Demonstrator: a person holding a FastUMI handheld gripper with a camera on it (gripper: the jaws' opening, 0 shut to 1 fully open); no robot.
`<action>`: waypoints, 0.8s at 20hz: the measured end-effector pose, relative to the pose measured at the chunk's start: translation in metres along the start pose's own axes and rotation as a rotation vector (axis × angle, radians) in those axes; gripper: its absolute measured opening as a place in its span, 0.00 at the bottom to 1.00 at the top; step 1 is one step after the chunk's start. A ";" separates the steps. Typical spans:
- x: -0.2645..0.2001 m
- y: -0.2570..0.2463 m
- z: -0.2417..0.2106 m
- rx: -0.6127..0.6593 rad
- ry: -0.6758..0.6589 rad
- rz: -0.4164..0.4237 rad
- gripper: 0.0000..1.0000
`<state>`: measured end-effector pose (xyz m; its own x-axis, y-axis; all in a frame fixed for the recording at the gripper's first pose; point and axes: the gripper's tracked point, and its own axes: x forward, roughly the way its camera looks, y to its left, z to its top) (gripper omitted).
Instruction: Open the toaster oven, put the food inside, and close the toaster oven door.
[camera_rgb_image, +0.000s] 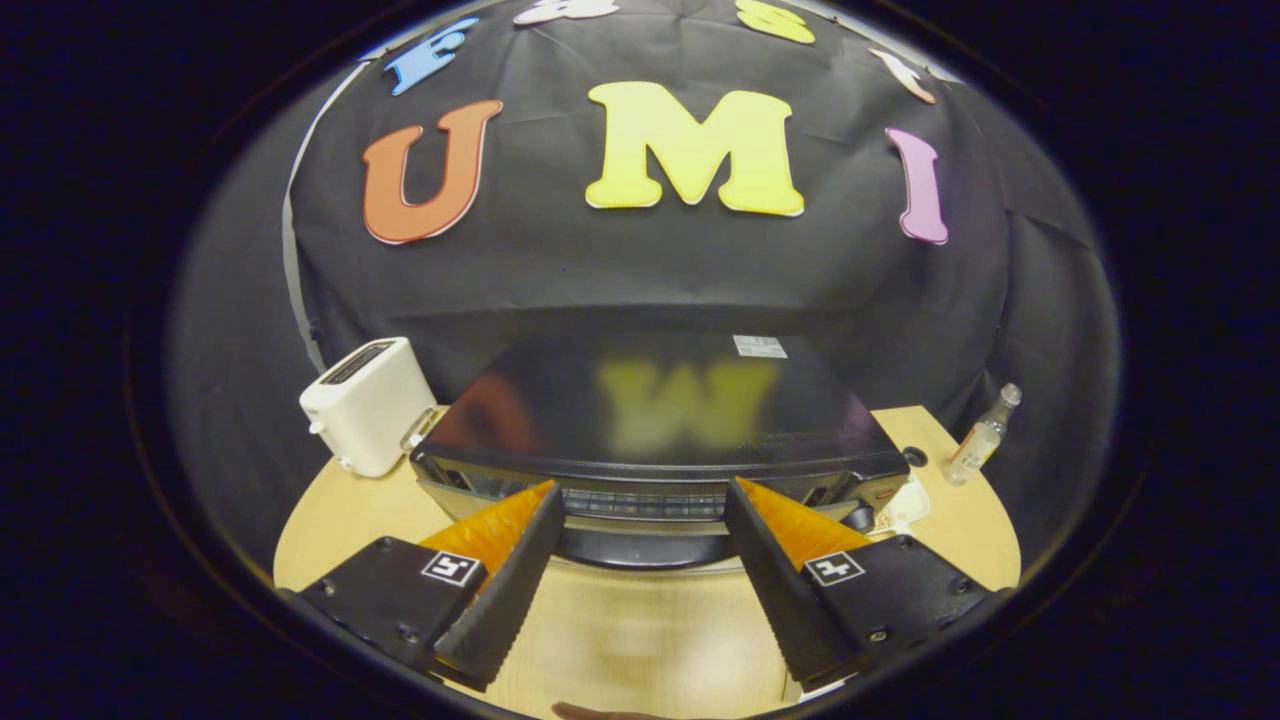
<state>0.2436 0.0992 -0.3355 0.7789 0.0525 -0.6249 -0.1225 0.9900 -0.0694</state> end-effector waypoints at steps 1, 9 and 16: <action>-0.008 0.001 -0.009 -0.007 0.006 -0.003 1.00; -0.048 0.005 -0.083 -0.012 0.114 -0.020 1.00; -0.054 0.007 -0.140 -0.015 0.235 -0.008 1.00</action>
<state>0.1147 0.0848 -0.4116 0.6157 0.0115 -0.7879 -0.1279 0.9881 -0.0855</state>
